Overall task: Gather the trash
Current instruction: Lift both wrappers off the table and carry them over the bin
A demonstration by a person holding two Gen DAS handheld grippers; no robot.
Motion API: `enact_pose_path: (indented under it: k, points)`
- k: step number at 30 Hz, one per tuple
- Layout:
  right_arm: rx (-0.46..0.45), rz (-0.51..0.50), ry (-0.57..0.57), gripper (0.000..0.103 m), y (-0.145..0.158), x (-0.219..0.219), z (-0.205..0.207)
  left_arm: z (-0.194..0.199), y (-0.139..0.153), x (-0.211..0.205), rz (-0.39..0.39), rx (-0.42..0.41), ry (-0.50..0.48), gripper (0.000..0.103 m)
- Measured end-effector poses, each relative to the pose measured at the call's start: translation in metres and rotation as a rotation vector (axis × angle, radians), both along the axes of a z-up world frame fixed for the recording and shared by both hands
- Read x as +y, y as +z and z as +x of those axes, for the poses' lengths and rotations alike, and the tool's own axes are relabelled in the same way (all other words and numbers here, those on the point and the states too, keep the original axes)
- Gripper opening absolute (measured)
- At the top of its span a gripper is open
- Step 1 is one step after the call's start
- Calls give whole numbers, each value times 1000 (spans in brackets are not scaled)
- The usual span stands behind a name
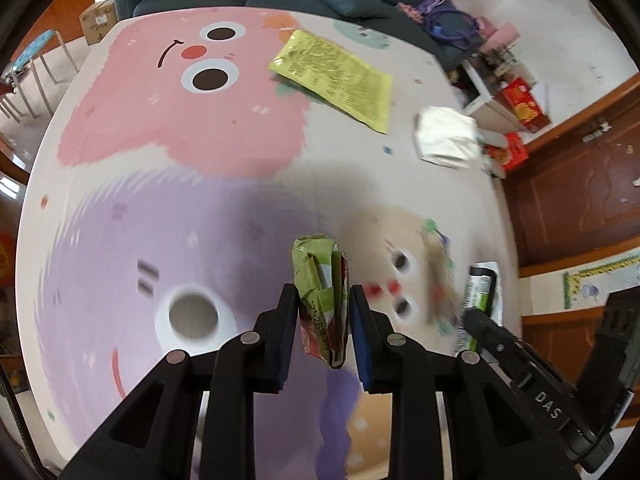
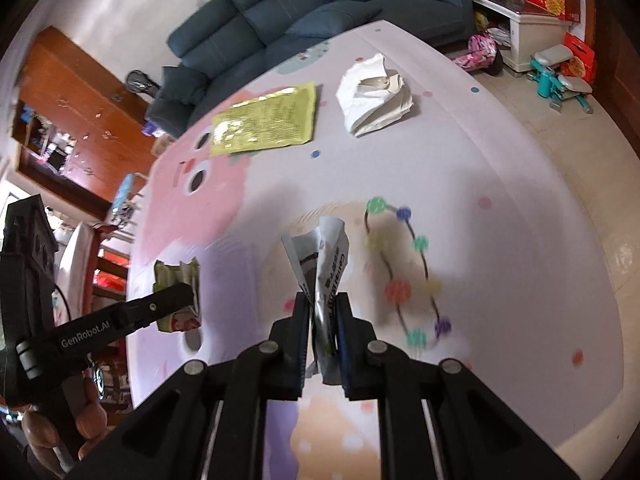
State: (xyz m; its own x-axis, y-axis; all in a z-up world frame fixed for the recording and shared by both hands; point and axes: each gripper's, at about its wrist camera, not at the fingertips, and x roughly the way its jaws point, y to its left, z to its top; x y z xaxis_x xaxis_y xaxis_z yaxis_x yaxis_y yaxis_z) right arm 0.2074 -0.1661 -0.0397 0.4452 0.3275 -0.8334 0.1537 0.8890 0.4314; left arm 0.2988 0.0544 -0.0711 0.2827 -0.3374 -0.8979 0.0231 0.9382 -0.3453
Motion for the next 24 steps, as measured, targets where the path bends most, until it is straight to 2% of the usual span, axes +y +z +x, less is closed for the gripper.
enact_pose_path:
  k: [5, 14, 18, 24]
  points:
    - [-48, 9, 45, 12, 24, 1, -54, -62, 26, 0, -44, -30, -24, 24]
    - [-110, 30, 107, 12, 55, -17, -149, -177, 58, -15, -30, -99, -93, 24]
    - [-105, 45, 136, 12, 50, -26, -185, -222, 60, -32, -5, -125, -127, 24]
    - [-45, 77, 137, 12, 28, -34, -223, -268, 43, -58, 71, -91, -202, 24]
